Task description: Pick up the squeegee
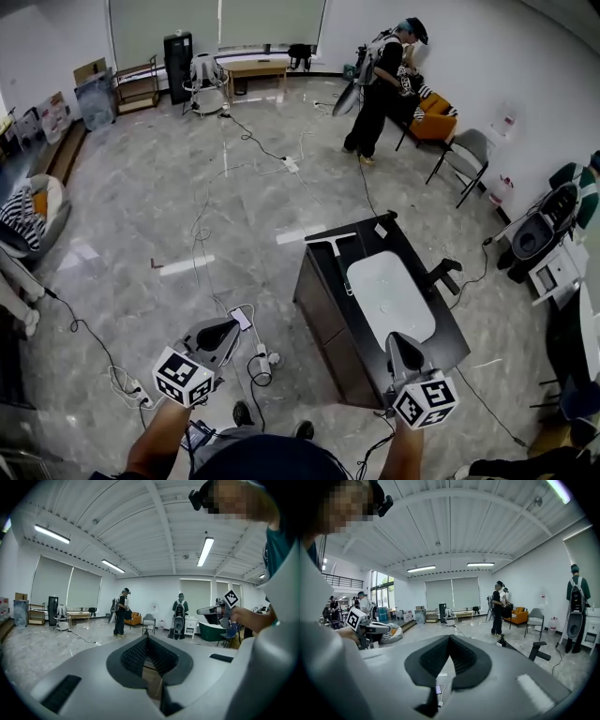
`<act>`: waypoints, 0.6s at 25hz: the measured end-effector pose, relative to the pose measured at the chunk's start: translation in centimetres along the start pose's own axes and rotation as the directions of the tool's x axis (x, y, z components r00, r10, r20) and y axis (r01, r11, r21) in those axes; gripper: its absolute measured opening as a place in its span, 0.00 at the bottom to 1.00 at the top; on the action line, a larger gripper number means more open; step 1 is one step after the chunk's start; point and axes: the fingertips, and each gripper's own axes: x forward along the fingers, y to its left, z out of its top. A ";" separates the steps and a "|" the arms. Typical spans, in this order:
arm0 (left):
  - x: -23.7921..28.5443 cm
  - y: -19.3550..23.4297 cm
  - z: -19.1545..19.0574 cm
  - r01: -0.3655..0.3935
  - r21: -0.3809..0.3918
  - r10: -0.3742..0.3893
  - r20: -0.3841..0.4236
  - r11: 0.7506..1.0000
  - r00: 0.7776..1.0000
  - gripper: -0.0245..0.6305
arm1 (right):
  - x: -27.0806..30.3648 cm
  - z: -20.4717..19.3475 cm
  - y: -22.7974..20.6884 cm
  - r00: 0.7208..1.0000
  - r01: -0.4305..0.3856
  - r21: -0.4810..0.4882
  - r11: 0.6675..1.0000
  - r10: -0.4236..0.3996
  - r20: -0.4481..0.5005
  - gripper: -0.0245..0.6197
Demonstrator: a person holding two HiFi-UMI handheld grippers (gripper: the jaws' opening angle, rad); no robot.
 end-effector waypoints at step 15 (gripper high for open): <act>3.3 7.1 -0.5 0.030 -0.011 -0.030 -0.017 1.000 0.999 0.05 | 8.7 -0.5 -0.8 1.000 0.014 0.022 1.000 -0.013 -0.018 0.05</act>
